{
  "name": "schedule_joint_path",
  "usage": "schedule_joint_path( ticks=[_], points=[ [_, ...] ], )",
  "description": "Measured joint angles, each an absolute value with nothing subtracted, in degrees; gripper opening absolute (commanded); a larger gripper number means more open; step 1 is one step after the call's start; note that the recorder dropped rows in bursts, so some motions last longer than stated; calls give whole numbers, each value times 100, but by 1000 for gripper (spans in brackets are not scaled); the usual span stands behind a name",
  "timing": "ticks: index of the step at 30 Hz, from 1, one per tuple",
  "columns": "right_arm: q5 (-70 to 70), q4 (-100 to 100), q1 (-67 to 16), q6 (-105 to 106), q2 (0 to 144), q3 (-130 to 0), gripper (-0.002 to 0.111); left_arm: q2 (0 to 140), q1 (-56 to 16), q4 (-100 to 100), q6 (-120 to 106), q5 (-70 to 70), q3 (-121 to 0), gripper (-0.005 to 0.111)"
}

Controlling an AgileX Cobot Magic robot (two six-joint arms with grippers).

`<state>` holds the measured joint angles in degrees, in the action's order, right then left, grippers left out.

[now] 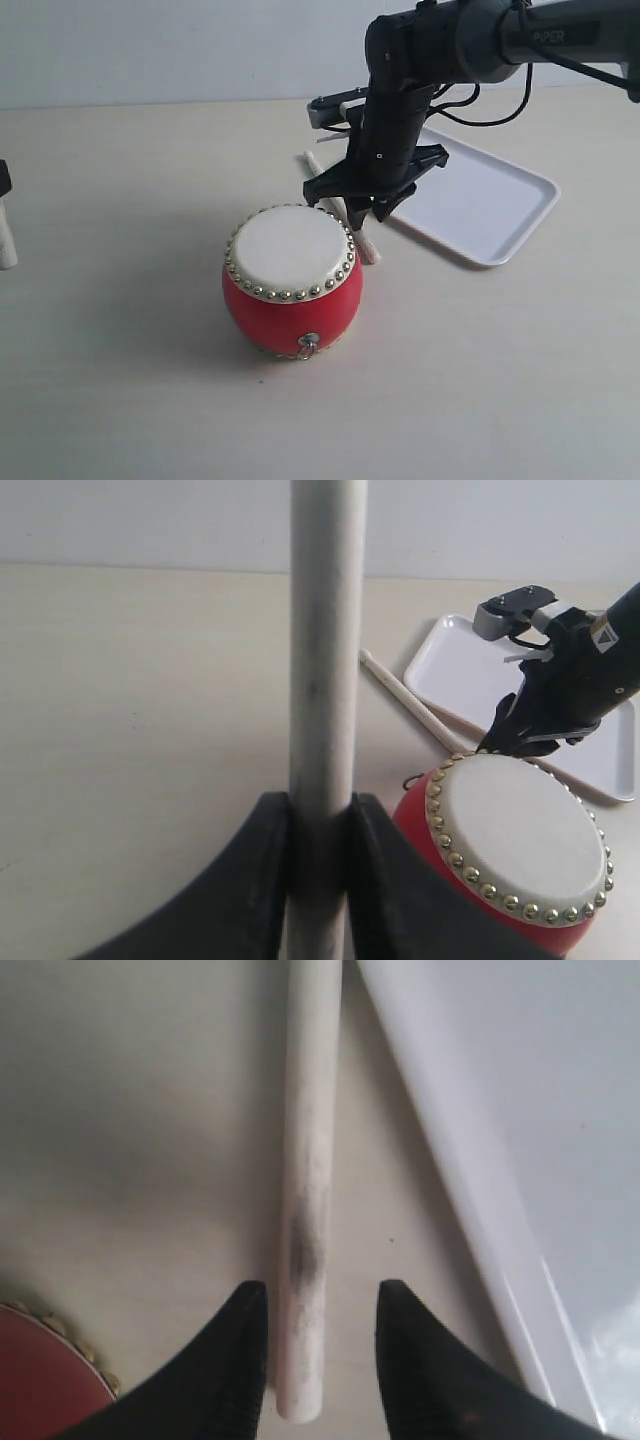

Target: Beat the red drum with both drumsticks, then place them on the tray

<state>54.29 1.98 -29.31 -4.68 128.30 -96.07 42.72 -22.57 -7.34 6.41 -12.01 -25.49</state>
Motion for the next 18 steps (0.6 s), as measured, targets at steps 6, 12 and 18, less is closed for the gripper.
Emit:
schedule_joint_path(
  ticks=[6,12,18],
  points=[
    [5432,247,-2931,-507,12843,-9621,36,4272,-2257,-734,641,-1201,-2549,0],
    [5421,327,-2920,-531,12881,-9621,36,4272,-2257,-711,641,-1201,-2549,0],
    [5661,332,-2920,-568,12939,-9805,36,4272,-2257,-701,637,-1201,-2549,0]
  ],
)
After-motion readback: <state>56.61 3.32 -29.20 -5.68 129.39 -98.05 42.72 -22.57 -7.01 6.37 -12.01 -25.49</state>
